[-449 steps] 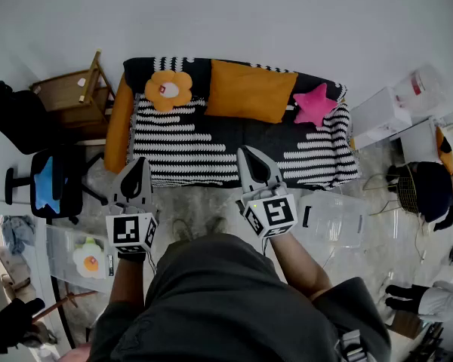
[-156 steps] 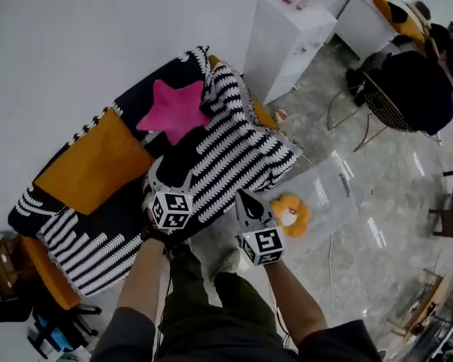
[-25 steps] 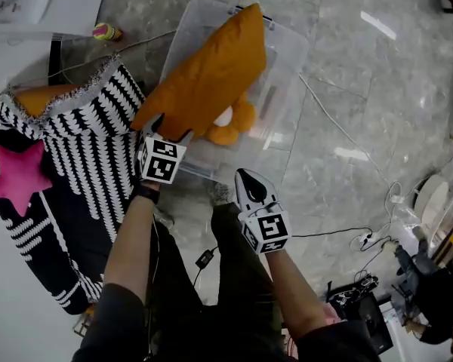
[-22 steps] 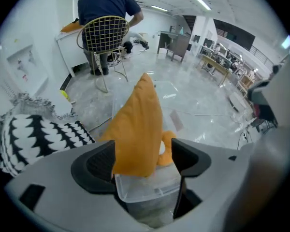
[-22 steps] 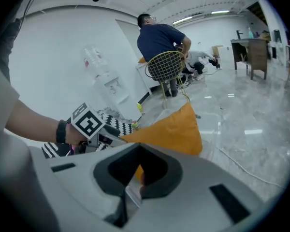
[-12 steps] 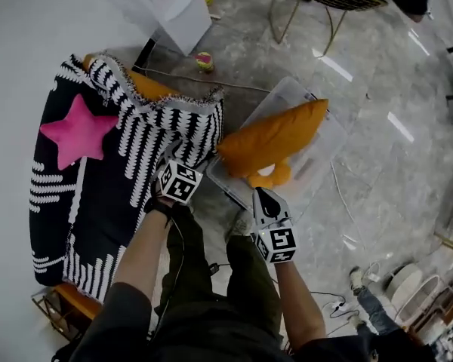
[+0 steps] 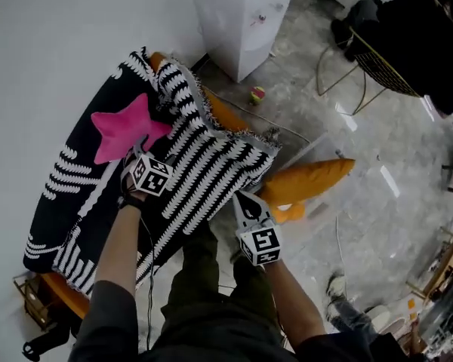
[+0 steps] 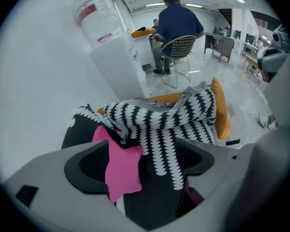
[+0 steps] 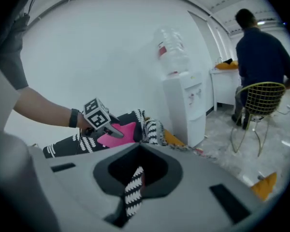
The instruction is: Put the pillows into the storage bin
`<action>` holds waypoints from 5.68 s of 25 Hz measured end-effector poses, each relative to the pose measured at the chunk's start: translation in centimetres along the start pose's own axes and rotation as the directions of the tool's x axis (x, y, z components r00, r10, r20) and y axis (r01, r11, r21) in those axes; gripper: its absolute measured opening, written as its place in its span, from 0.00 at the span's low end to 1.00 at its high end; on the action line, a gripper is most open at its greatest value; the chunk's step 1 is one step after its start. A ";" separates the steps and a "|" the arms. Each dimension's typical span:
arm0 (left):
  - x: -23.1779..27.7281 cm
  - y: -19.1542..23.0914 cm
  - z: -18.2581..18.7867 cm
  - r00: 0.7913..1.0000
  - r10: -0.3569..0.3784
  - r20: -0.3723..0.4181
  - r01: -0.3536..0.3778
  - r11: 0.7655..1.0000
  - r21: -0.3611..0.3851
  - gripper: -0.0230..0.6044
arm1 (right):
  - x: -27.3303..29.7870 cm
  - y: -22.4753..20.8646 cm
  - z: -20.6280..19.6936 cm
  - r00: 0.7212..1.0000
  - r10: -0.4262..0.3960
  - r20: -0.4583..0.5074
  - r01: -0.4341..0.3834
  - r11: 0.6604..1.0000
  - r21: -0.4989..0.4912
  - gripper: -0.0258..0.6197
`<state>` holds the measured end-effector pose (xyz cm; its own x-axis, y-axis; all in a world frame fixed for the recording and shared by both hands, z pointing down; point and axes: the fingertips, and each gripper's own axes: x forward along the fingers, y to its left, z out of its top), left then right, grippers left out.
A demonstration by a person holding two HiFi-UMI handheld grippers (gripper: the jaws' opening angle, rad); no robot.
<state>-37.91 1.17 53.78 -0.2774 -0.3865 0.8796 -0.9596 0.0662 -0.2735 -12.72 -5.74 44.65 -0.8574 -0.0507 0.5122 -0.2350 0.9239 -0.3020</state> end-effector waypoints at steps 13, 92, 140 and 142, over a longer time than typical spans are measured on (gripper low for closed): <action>4.0 24.2 -12.9 0.992 0.065 0.109 -0.008 0.890 -0.456 0.76 | 19.1 12.9 2.7 0.959 0.212 -0.189 -0.234 0.967 -0.101 0.04; -12.8 -46.8 30.8 0.735 -0.616 0.283 0.346 0.701 0.624 0.52 | -31.5 -20.1 -14.2 0.791 -0.593 0.152 0.502 0.770 0.394 0.04; 14.1 -68.5 15.9 0.708 -0.705 0.054 0.592 0.632 0.500 0.69 | -28.2 -28.4 -39.1 0.758 -0.646 -0.087 0.585 0.615 0.528 0.04; 10.9 -66.6 17.8 0.698 -0.709 0.101 0.575 0.639 0.512 0.63 | -29.2 -28.3 -36.2 0.754 -0.654 -0.062 0.589 0.630 0.507 0.04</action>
<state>23.80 -23.78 74.64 0.4915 -0.4100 0.7683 -0.7481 -0.6504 0.1315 35.57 -16.70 67.31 -0.4639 -0.6189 0.6338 -0.8847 0.3597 -0.2964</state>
